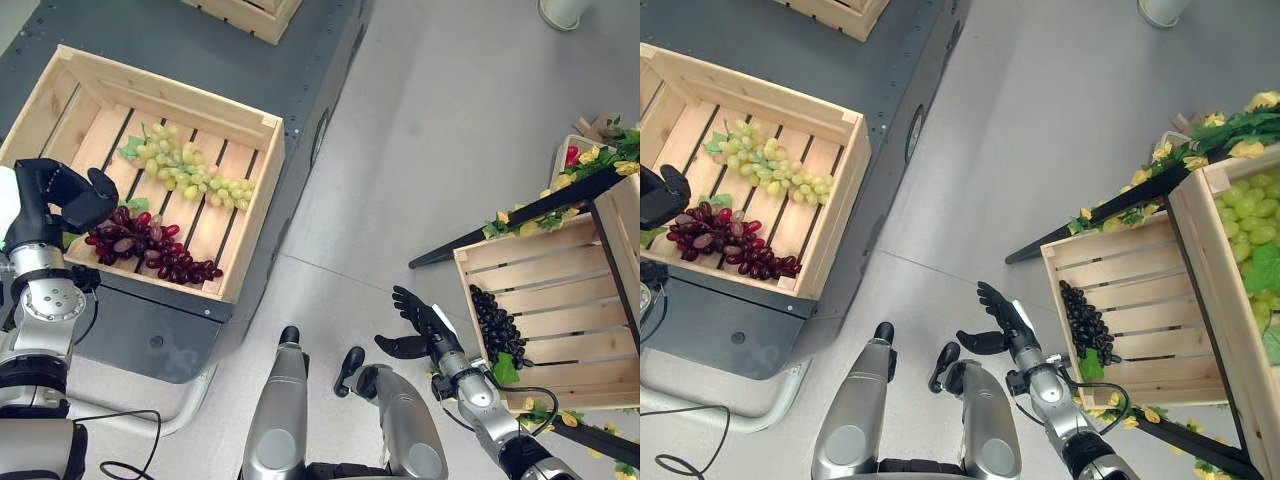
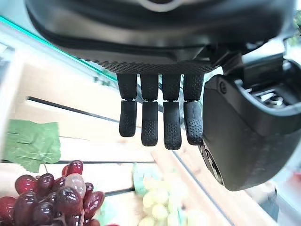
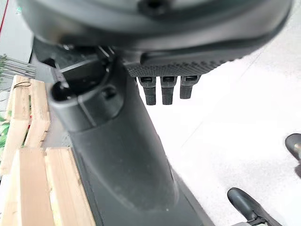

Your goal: Pick up the fruits from the basket on one side to the basket on the other side

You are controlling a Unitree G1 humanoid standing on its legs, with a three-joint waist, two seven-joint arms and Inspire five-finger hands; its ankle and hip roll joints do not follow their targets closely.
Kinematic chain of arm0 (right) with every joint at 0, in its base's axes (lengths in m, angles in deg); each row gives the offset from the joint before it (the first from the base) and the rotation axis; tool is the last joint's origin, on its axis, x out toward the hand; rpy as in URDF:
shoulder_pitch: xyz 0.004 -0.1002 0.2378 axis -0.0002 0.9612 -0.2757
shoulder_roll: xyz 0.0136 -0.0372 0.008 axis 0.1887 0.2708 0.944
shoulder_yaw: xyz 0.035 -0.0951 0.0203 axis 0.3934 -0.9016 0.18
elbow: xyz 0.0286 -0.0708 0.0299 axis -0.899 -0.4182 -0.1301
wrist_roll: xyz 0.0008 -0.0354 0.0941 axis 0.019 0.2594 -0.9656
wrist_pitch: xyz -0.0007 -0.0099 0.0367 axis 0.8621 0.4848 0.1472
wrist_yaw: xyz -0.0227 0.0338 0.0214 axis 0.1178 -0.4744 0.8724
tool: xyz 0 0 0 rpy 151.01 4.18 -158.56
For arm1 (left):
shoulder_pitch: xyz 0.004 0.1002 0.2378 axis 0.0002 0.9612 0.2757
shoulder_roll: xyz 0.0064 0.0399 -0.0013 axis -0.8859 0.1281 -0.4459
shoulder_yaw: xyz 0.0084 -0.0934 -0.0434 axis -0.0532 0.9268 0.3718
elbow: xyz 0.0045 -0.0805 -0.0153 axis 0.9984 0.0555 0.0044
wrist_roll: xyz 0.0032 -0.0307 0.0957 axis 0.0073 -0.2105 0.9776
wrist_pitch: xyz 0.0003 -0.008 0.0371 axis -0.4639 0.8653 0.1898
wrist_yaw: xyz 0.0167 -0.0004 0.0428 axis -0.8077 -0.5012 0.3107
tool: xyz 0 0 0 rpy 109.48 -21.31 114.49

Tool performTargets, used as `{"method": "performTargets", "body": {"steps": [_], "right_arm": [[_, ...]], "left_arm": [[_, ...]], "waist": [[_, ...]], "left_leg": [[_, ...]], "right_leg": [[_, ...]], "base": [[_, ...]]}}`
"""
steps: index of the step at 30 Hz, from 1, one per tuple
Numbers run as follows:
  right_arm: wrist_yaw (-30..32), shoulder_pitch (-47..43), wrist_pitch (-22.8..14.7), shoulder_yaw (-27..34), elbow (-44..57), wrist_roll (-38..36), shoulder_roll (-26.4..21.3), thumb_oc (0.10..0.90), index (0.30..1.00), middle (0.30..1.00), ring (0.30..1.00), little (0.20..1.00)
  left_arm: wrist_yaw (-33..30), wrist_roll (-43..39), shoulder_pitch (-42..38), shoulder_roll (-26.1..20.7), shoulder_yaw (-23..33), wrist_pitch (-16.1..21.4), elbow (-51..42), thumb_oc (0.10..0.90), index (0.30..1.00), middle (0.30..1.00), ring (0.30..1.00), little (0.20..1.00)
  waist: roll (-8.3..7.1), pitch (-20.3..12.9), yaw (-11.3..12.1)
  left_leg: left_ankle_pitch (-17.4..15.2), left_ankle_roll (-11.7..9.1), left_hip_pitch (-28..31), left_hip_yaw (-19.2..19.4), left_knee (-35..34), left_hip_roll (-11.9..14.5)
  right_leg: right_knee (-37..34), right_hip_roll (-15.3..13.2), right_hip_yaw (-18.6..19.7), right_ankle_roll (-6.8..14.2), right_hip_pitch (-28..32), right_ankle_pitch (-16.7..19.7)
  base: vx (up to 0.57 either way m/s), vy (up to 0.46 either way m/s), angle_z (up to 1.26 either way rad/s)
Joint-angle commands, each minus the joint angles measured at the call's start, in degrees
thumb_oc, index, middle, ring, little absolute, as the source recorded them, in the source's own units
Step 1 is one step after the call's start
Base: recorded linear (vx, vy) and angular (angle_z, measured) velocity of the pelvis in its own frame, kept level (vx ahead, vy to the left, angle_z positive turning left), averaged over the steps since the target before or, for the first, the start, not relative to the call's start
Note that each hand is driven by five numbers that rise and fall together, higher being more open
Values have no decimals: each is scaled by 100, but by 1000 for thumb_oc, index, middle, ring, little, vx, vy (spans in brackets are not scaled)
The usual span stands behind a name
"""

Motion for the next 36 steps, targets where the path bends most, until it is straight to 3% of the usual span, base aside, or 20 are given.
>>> {"method": "performTargets", "body": {"steps": [1,3,11,20,24,29,36], "right_arm": [[251,70,-191,181,471,190,-446,800,900,900,900,900],[203,30,-216,208,386,184,-525,800,900,900,900,900],[72,-93,-345,229,52,112,-859,800,900,900,900,900],[-57,-304,-540,198,-233,-48,-1115,800,900,900,900,900],[-89,-300,-609,188,-280,-88,-1136,800,900,900,900,900],[-48,-361,-534,129,-272,-98,-1163,800,900,900,900,900],[-29,-426,-546,112,-293,-83,-1118,800,900,900,900,900]], "left_arm": [[-411,700,-194,-428,142,94,-145,800,900,900,900,900],[-358,1443,-285,-640,-148,-127,-69,800,900,900,900,900],[-239,3117,-983,-1423,-1608,-965,238,800,900,900,900,900],[372,4313,-1633,-1966,-2892,-1989,231,800,900,900,900,900],[331,4351,-1709,-2052,-2989,-2284,552,800,900,900,900,900],[26,4638,-1733,-2025,-3013,-2379,945,800,900,900,900,900],[175,4866,-1830,-1962,-3135,-2496,1067,800,900,900,900,900]], "waist": [[405,-118,-79],[431,-57,-88],[523,-52,-160],[624,-52,-176],[638,-52,-165],[632,-52,-150],[582,-52,-113]], "left_leg": [[19,330,562,153,-665,-300],[61,314,514,154,-661,-291],[122,319,73,194,-559,-247],[261,275,-356,231,-596,-241],[263,269,-420,240,-585,-237],[311,247,-514,250,-594,-231],[291,276,-653,205,-566,-234]], "right_leg": [[16,-106,-60,-68,345,268],[17,-108,-69,-77,307,276],[94,-105,-90,-136,-95,236],[53,-134,-150,-131,-503,318],[61,-151,-170,-119,-563,323],[67,-160,-191,-124,-650,340],[147,-189,-241,-82,-779,395]], "base": [[0,0,0],[-40,19,-5],[-30,36,-6],[-16,19,0],[0,0,0],[-4,7,1],[-3,5,1]]}}
